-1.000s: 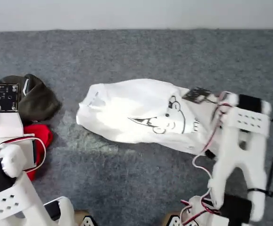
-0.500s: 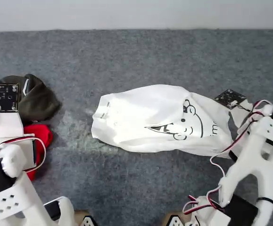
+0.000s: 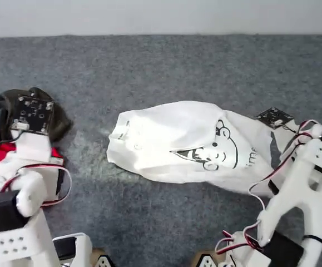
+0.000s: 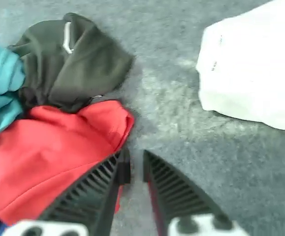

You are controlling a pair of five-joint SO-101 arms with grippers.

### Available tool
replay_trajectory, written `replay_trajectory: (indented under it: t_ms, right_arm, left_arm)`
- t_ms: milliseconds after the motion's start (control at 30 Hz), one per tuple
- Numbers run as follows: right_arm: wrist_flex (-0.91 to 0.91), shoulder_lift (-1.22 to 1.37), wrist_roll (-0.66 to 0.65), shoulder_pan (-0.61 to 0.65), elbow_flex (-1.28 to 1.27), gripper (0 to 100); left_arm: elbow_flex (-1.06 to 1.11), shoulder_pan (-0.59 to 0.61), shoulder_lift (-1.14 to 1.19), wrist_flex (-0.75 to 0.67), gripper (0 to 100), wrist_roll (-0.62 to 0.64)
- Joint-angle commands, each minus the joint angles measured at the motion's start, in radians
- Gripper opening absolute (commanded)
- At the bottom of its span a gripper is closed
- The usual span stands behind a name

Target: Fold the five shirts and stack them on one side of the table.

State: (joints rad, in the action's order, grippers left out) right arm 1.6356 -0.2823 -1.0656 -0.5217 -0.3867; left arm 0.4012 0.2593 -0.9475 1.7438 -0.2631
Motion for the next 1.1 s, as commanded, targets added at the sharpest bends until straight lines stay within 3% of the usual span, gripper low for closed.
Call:
replay_trajectory:
  t_ms: [0,200,500,767,1067]
  right_arm:
    - [0.058,-0.059,0.135,-0.027,0.058,28.6]
    - [0.127,-0.125,0.282,-0.027,0.106,31.0]
    - [0.148,-0.248,0.295,-0.03,0.049,31.0]
    - [0.145,-0.427,0.295,-0.03,-0.117,31.0]
    - [0.137,-0.506,0.325,-0.028,-0.166,31.0]
  left_arm:
    - [-0.012,-0.069,0.072,0.009,13,0.006]
    - [-0.019,-0.23,0.247,-0.02,14,0.014]
    - [-0.162,-0.445,0.626,-0.138,14,0.077]
    - [-0.555,-0.509,1.056,-0.06,22,0.071]
    - [-0.923,-0.646,1.425,-0.017,17,0.012]
